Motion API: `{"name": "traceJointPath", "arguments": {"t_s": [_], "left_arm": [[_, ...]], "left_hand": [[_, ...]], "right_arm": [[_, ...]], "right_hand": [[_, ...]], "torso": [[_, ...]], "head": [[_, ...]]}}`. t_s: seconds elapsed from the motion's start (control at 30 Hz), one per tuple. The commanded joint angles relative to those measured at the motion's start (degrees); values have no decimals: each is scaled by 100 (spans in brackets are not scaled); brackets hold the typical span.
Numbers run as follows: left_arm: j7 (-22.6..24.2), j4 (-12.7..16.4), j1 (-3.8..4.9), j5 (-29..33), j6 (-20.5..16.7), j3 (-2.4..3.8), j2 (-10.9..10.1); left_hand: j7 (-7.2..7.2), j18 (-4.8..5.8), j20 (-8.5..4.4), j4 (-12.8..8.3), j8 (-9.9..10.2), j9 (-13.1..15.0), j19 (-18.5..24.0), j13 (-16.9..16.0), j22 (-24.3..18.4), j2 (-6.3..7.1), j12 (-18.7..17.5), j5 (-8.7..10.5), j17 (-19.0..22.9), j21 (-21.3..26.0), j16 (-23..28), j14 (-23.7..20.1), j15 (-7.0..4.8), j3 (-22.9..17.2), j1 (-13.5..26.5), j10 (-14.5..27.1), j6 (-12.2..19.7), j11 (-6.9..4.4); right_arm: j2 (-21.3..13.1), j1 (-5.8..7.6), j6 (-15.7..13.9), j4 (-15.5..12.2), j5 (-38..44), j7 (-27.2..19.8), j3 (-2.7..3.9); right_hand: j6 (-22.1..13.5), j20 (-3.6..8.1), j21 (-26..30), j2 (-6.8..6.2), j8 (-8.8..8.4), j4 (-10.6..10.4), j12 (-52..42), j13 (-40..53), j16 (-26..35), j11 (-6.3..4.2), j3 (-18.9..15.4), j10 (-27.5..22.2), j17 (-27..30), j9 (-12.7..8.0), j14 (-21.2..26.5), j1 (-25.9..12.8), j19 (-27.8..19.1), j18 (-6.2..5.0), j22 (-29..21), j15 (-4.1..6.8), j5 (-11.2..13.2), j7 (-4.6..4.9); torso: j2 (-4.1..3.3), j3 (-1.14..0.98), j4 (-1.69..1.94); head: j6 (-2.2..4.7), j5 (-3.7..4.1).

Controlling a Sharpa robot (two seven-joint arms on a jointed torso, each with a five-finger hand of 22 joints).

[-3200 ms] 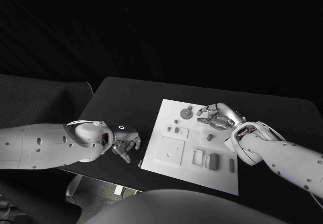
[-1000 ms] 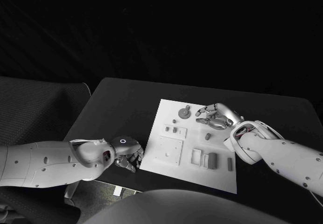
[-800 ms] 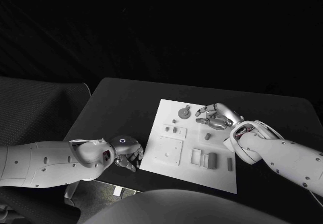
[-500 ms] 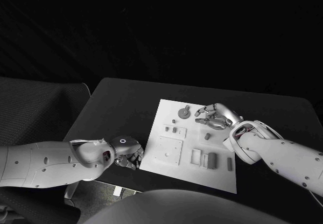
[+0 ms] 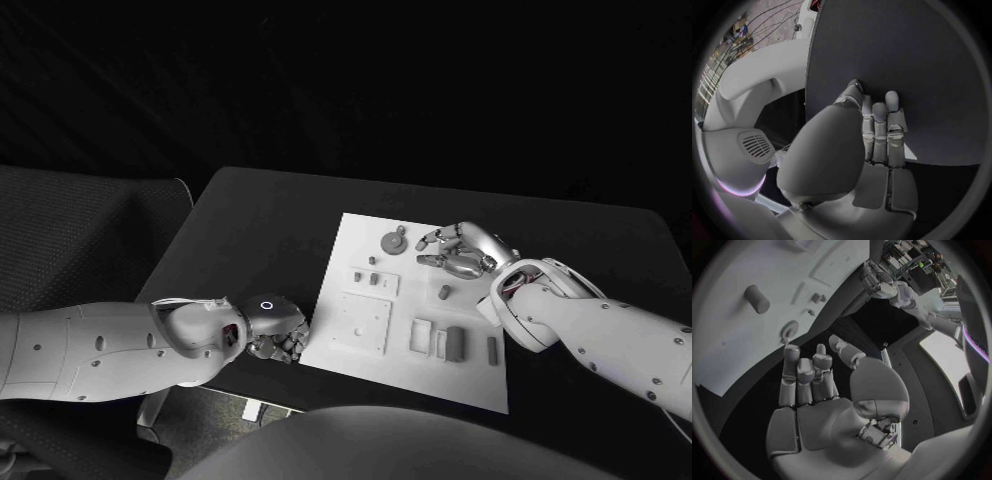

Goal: Assemble the parts on the task board

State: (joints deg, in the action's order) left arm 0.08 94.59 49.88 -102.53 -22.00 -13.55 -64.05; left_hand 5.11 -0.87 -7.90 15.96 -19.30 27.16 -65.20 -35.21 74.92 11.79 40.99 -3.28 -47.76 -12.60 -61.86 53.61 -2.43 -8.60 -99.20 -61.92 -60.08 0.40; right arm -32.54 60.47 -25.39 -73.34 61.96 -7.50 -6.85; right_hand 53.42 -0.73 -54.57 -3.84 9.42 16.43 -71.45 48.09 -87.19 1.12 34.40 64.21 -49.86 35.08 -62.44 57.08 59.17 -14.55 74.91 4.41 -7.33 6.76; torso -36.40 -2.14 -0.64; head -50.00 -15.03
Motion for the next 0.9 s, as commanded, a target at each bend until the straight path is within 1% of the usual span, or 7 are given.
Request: {"name": "traceJointPath", "arguments": {"t_s": [0.03, 0.23, 0.33, 0.47, 0.63, 0.77, 0.9], "left_arm": [[-41, -72, -25, -30, 140, -22, 54], [-123, -112, -24, -66, 91, -22, 68], [-168, -135, -24, -66, 63, -21, 60], [-213, -152, -24, -66, 22, -21, 46], [-260, -188, -23, -66, -55, -21, 40], [-268, -206, -23, -67, -59, -21, 46], [-265, -207, -22, -107, -19, -21, 53]], "left_hand": [[0, -36, -12, 5, 35, -5, 46, 5, 141, -17, 31, -14, 6, -40, -25, -38, 13, -38, -56, 27, -44, -3], [71, -43, -9, 35, 123, -35, 40, 11, 142, -12, 60, -17, 13, -83, -54, -26, 11, -85, -55, 17, 43, -3], [122, -47, -11, 55, 197, -71, 36, 20, 142, 46, 77, -22, 26, -122, -68, -20, 9, -108, 62, 12, 121, 13], [175, -56, -20, 61, 289, -128, 25, 32, 139, 166, 104, -23, 47, -178, -90, -3, -2, -163, 331, 17, 212, 46], [200, -65, -36, 60, 348, -176, 3, 41, 138, 276, 140, -22, 70, -234, -114, 29, -22, -273, 536, 8, 262, 61], [187, -70, -47, 53, 339, -181, -11, 41, 139, 248, 162, -40, 75, -262, -132, 48, -34, -351, 571, -8, 228, 49], [161, -70, -55, 34, 311, -184, 7, 51, 139, 133, 173, -70, 85, -286, -143, 46, -43, -487, 538, -3, 150, 29]], "right_arm": [[-4, -5, 97, -15, 26, -11, 2], [-6, -7, 98, -21, 41, -11, 1], [-12, -10, 105, -28, 66, -7, 1], [-13, -12, 110, -44, 63, -1, 1], [-10, -13, 113, -64, 79, -1, 1], [-11, -15, 116, -69, 90, -2, 1], [-7, -16, 132, -76, 90, -3, 1]], "right_hand": [[-105, -9, 27, 12, -14, -16, -13, 9, 10, 53, -37, 0, -3, -6, -37, -55, 49, -45, 14, -7, -16, 140], [-104, -11, 28, 16, -12, -25, -15, 9, 8, 54, -44, 0, -3, -9, -38, -77, 51, -45, 14, -7, -17, 141], [-105, -11, 28, 18, -12, -28, -16, 9, 8, 54, -46, -1, -3, -11, -38, -85, 52, -45, 13, -8, -18, 141], [-107, -12, 29, 17, -12, -32, -17, 8, 8, 54, -49, -1, -3, -14, -38, -99, 52, -45, 13, -8, -19, 142], [-109, -12, 30, 14, -12, -37, -17, 8, 8, 55, -52, -2, -3, -17, -37, -112, 52, -45, 12, -9, -22, 142], [-109, -12, 30, 14, -11, -39, -18, 8, 8, 55, -52, -2, -3, -18, -37, -117, 53, -45, 12, -9, -24, 142], [-109, -13, 31, 15, -11, -40, -18, 7, 7, 55, -53, -2, -3, -19, -37, -122, 53, -45, 12, -9, -26, 142]], "torso": [[-2, 3, -1], [0, 1, 0], [0, 2, -2], [0, -2, 0], [1, -1, 3], [0, 0, 1], [0, 2, -1]], "head": [[0, 0], [0, 0], [0, -6], [0, -8], [0, -9], [0, -4], [0, 4]]}}
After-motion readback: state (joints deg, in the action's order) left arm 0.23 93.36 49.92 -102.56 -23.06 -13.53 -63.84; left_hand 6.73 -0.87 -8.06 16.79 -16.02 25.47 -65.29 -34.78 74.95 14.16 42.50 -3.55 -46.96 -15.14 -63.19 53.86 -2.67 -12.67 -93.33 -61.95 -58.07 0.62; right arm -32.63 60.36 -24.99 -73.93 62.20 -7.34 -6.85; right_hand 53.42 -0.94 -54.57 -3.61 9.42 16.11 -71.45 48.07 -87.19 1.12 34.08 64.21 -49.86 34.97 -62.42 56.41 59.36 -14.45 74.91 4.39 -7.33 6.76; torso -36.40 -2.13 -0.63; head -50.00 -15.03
